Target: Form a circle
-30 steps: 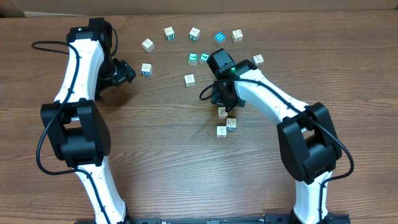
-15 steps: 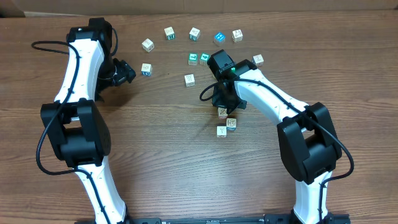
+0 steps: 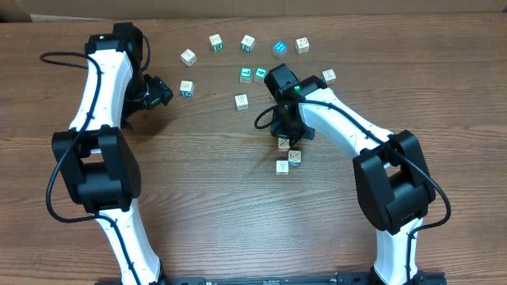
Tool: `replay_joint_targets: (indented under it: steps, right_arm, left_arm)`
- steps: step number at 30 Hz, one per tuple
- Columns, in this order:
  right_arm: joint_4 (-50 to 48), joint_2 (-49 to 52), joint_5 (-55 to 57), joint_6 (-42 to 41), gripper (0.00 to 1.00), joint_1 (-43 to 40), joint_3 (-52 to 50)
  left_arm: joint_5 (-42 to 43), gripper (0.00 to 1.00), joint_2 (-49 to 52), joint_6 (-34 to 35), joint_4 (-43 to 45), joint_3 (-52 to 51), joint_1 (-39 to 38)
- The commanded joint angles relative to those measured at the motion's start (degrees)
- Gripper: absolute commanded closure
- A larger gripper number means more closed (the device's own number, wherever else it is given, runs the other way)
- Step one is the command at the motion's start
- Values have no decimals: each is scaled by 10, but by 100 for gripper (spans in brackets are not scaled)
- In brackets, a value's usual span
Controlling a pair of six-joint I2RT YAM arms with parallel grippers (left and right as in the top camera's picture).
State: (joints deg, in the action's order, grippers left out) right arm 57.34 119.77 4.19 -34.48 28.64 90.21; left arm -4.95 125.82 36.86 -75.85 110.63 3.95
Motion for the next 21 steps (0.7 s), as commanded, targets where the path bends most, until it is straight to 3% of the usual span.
replay_joint_targets:
  steps: [1, 21]
  right_arm:
    - [1, 1, -4, 2, 96, 3, -2]
    - [-25, 1, -24, 33, 95, 6, -2]
  left_arm:
    - [0, 0, 2, -9, -1, 10, -2]
    - [0, 0, 2, -9, -1, 10, -2]
